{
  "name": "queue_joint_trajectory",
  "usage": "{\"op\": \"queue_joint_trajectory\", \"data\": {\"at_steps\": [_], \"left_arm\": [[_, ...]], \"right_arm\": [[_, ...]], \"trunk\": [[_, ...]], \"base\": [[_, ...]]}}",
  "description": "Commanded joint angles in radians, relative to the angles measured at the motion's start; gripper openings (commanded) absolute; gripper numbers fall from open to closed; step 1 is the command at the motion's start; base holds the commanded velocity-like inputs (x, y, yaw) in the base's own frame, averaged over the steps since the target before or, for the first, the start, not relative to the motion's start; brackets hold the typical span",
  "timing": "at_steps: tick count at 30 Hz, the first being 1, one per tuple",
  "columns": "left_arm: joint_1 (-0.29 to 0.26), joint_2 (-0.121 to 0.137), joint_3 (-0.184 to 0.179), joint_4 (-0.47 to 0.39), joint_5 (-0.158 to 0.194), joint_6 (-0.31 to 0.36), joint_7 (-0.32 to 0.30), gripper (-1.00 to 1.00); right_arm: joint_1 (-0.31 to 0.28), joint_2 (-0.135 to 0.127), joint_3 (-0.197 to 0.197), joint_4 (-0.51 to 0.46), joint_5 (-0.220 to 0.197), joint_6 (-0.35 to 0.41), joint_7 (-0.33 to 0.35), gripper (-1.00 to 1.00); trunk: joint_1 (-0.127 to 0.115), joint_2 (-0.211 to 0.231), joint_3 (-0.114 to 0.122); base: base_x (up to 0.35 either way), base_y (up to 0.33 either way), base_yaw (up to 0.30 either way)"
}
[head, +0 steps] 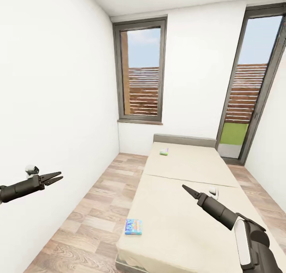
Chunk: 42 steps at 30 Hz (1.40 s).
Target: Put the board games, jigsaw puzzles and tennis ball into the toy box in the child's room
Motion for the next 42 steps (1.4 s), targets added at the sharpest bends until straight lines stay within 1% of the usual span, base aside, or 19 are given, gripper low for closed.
{"op": "queue_joint_trajectory", "data": {"at_steps": [1,12,19,27,34,42], "left_arm": [[0.000,0.001,-0.001,0.000,0.002,0.011,-0.003,1.00],[0.000,0.000,-0.001,0.000,0.002,0.011,-0.003,1.00],[0.000,-0.001,-0.002,0.000,0.002,0.011,-0.003,1.00],[0.001,-0.001,-0.002,0.000,0.002,0.011,-0.003,1.00],[0.000,-0.001,-0.001,0.000,0.002,0.011,-0.003,1.00],[0.001,0.000,-0.001,0.000,0.002,0.011,-0.003,1.00]], "right_arm": [[-0.001,0.001,-0.002,0.000,-0.003,0.006,-0.003,1.00],[-0.001,0.000,-0.002,0.000,-0.007,0.006,-0.015,1.00],[-0.001,0.000,-0.002,0.000,-0.007,0.006,-0.016,1.00],[-0.001,0.002,-0.001,-0.001,-0.004,-0.005,-0.016,1.00],[-0.001,0.003,0.001,-0.001,0.003,-0.032,-0.023,1.00],[-0.001,0.003,0.004,-0.001,0.007,-0.038,-0.055,1.00]], "trunk": [[0.001,-0.001,-0.001],[0.001,-0.001,-0.009],[0.001,-0.001,-0.015],[0.001,-0.001,-0.022],[0.001,-0.001,-0.024],[0.001,-0.001,-0.025]], "base": [[0.111,0.268,-0.263],[0.135,0.230,-0.259],[0.138,0.110,-0.256],[0.053,0.104,-0.233],[0.130,0.144,-0.072],[0.122,0.037,-0.011]]}}
